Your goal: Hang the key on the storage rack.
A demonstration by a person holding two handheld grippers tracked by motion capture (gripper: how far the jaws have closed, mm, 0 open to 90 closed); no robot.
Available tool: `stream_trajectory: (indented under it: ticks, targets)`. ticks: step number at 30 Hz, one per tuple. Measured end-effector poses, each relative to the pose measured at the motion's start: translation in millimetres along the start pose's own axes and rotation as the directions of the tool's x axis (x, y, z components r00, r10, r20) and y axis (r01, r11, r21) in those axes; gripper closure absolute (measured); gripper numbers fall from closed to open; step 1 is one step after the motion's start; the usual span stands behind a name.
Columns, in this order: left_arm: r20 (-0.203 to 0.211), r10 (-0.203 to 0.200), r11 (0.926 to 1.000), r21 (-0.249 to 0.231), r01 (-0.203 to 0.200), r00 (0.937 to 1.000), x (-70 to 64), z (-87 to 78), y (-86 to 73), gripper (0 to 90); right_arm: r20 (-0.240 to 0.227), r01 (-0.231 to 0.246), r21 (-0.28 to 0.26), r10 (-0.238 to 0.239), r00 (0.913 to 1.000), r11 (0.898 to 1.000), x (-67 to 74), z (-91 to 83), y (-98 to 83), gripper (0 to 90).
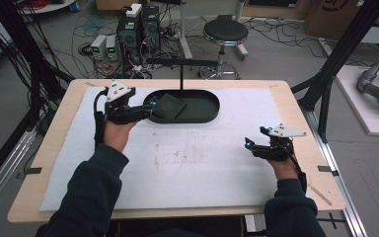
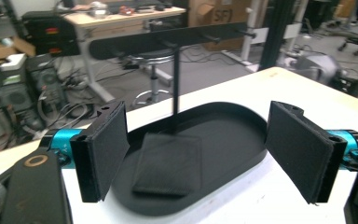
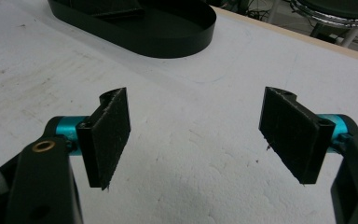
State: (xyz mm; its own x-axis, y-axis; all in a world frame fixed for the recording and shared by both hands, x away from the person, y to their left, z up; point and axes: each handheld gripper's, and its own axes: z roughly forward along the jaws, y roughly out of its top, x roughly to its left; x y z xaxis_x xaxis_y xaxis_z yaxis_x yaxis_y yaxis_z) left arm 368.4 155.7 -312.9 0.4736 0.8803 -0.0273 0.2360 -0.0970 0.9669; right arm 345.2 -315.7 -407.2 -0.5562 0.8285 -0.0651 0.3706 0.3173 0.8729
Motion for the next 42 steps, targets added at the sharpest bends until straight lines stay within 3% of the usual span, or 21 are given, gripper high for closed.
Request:
stream_trajectory:
  ticks: [6, 13, 22, 26, 29, 32, 37, 39, 42]
  targets:
    - [-0.051, -0.026, 0.9997, -0.001, 0.026, 0.9984, 9.6, -27.7, -15.3, 21.5, -0.011, 0.009, 0.003, -0.009, 0.9999, 1.000, 1.8, 0.7, 0.4, 25.1]
    - [-0.117, -0.074, 0.9969, 0.017, 0.076, 0.9903, 29.8, -50.7, -35.6, 21.5, -0.010, 0.009, 0.003, -0.009, 0.9999, 1.000, 2.5, 1.8, 1.0, 25.1]
    - [-0.168, -0.108, 0.9922, 0.043, 0.117, 0.9798, 44.9, -64.4, -56.8, 21.5, -0.014, 0.013, -0.001, -0.013, 0.9998, 1.000, 3.4, 2.0, 1.6, 25.1]
    - [-0.210, -0.119, 0.9882, 0.070, 0.136, 0.9703, 52.7, -67.1, -69.2, 21.5, -0.012, 0.008, 0.006, -0.008, 0.9999, 1.000, 3.3, 3.0, 1.3, 25.1]
    - [-0.230, -0.132, 0.9807, 0.111, 0.161, 0.9642, 57.8, -64.7, -82.1, 21.5, -0.014, 0.012, 0.009, -0.012, 0.9998, 1.000, 3.3, 4.1, 1.4, 25.1]
    - [-0.252, -0.150, 0.9683, 0.158, 0.193, 0.9562, 59.7, -58.6, -98.0, 21.5, -0.012, 0.012, 0.012, -0.012, 0.9999, 1.000, 3.7, 4.6, 1.4, 25.1]
    - [-0.302, -0.162, 0.9410, 0.239, 0.239, 0.9394, 60.9, -46.5, -120.8, 21.5, -0.014, 0.011, 0.009, -0.011, 0.9998, 1.000, 4.2, 4.1, 1.4, 25.2]
    - [-0.313, -0.155, 0.9328, 0.266, 0.244, 0.9368, 61.4, -41.9, -124.7, 21.5, -0.014, 0.014, 0.010, -0.014, 0.9998, 1.000, 3.9, 4.3, 1.4, 25.2]
    - [-0.329, -0.146, 0.9126, 0.319, 0.255, 0.9330, 60.2, -31.5, -129.4, 21.5, -0.013, 0.017, 0.006, -0.017, 0.9998, 1.000, 4.6, 3.9, 1.6, 25.2]
